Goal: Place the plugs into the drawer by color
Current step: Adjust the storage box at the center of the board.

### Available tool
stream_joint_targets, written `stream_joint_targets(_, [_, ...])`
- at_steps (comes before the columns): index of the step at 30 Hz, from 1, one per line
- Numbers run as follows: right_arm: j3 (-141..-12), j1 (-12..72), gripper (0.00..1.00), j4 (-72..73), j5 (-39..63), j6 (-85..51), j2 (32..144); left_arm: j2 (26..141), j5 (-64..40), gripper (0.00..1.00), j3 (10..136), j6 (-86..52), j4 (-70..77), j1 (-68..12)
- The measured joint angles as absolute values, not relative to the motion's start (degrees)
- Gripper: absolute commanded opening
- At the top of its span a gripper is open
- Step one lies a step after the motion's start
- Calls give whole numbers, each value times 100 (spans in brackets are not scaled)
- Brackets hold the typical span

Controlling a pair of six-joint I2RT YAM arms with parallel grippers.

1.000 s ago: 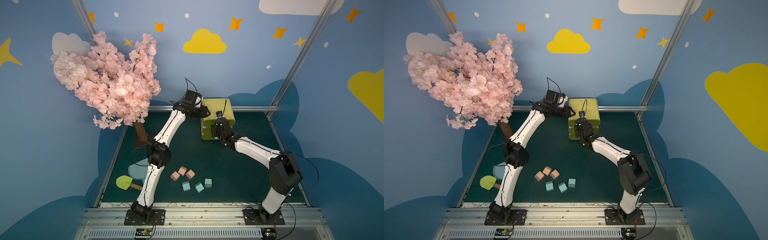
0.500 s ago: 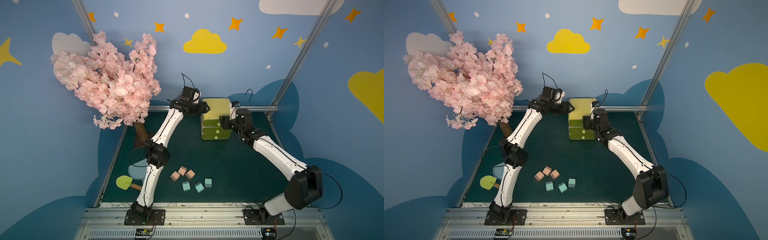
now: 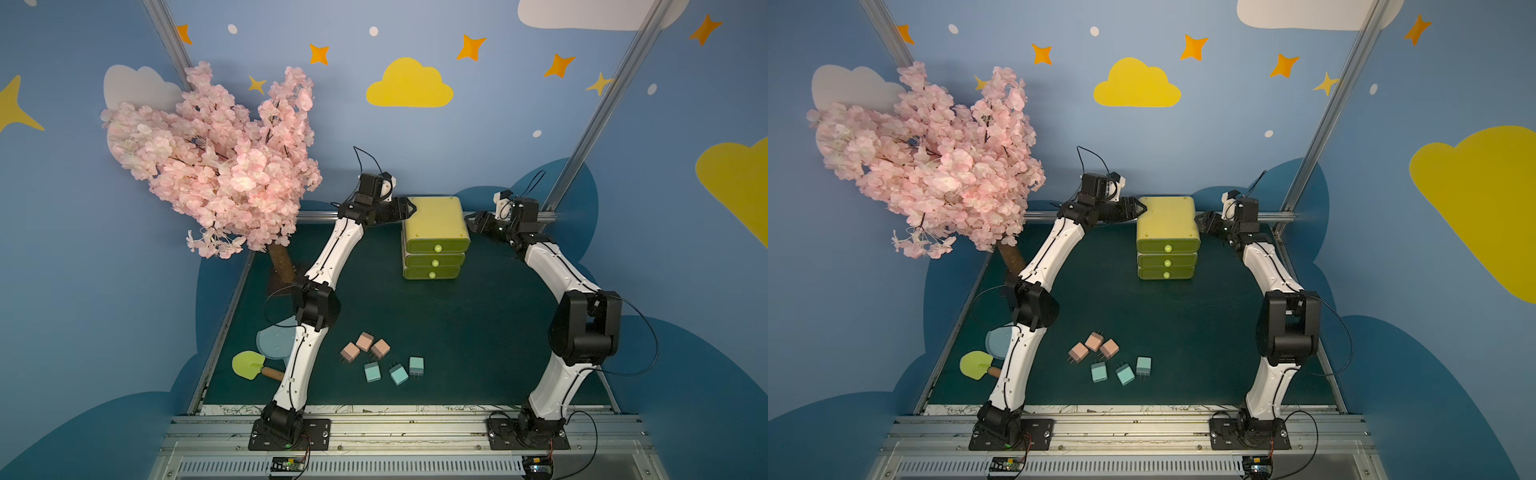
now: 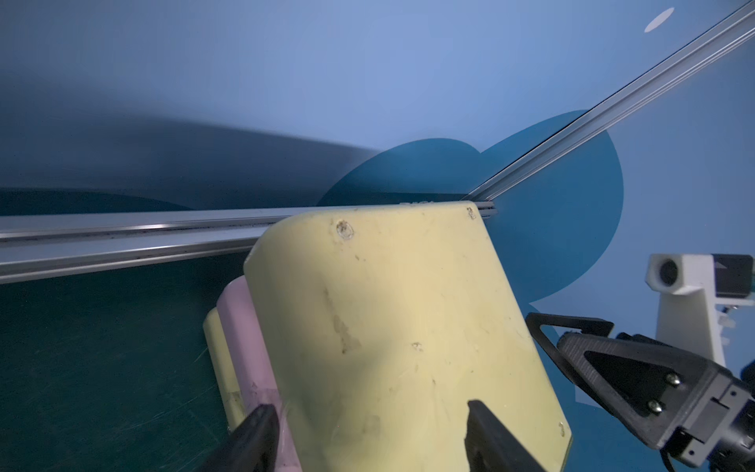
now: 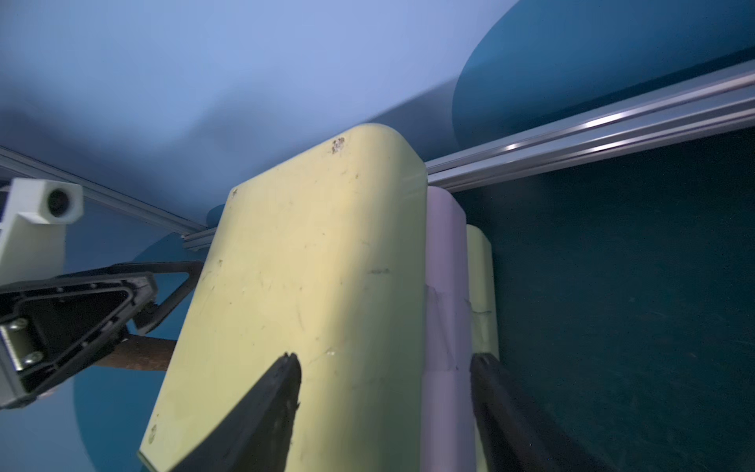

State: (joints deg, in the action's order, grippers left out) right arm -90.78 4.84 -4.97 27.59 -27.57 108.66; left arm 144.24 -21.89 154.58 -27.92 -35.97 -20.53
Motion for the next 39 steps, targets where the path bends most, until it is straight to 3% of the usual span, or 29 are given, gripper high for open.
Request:
stream_joint_targets(12, [-9852, 478, 71, -148, 3951, -3280, 11738, 14551, -2510, 72, 15404, -2893, -3380, -2086])
stream_joint_targets(22, [-10534, 530, 70, -263, 4069, -3275, 12304, 14394, -2475, 68, 14958, -2845, -3301, -2091])
stream_joint_targets(39, [-12280, 1013, 70, -943, 4077, -3100, 13327, 13069, -1929, 66, 13279, -2733, -3704, -2084])
